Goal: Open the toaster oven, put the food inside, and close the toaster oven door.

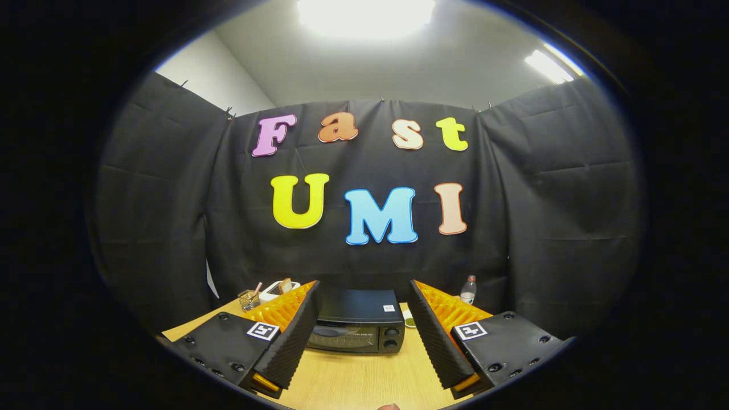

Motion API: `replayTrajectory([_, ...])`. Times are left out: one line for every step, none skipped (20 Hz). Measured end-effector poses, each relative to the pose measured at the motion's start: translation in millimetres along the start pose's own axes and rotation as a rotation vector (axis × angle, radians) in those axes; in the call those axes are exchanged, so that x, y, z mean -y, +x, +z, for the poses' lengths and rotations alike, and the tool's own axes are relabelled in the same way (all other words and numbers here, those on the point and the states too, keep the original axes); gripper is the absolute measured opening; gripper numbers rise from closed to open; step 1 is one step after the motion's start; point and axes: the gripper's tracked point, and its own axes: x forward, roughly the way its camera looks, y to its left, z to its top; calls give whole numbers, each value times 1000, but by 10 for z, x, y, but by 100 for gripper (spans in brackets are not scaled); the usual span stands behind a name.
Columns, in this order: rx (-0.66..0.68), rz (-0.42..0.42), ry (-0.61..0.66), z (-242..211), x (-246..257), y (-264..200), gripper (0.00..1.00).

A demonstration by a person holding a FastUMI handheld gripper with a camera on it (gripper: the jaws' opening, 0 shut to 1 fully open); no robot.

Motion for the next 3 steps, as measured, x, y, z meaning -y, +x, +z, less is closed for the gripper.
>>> replayTrajectory([14,1,-8,46,2,-7,96])
replayTrajectory([22,2,-16,69,-3,-15,96])
replayTrajectory([27,4,-23,70,-10,-16,96])
